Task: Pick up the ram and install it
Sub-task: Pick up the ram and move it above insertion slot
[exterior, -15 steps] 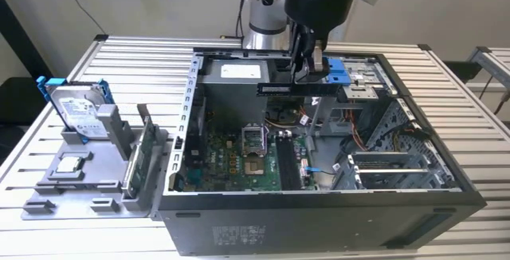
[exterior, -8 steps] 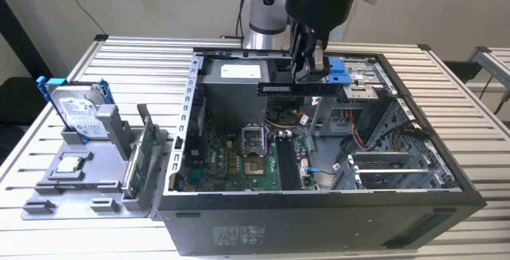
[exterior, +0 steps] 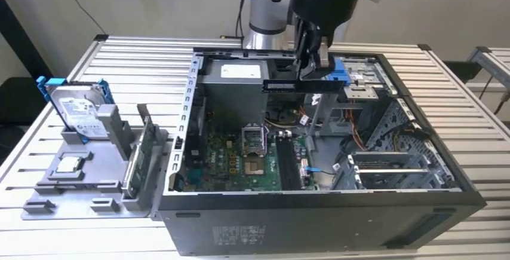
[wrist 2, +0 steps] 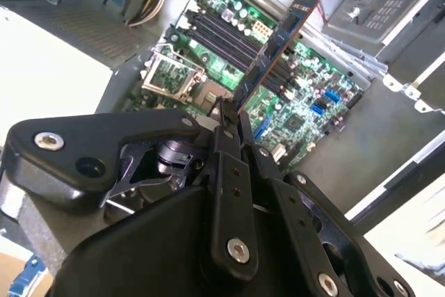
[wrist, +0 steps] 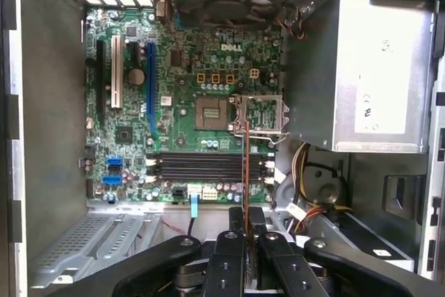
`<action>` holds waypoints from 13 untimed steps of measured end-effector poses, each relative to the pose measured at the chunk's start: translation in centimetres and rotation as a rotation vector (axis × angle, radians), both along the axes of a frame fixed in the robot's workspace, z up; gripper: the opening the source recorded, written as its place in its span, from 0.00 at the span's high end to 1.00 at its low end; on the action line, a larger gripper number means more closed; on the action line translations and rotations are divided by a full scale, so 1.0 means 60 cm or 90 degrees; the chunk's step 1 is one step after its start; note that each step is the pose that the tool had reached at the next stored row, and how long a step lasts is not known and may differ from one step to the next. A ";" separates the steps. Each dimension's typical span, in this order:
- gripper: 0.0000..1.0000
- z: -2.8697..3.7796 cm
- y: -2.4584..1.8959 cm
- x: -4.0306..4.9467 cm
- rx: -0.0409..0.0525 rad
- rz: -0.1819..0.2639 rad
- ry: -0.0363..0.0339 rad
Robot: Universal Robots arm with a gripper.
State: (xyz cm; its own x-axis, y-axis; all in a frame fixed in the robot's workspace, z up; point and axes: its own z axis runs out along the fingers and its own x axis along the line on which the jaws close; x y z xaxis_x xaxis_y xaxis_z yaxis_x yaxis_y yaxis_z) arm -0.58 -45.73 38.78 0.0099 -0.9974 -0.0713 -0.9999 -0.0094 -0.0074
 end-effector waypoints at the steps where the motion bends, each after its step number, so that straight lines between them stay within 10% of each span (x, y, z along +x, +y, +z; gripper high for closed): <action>1: 0.86 0.000 0.0045 0.000 -0.0001 0.000 0.0000; 7: 0.86 0.000 0.0475 0.000 -0.0001 0.000 0.0000; 13: 0.86 0.000 0.0533 0.015 -0.0001 0.000 0.0002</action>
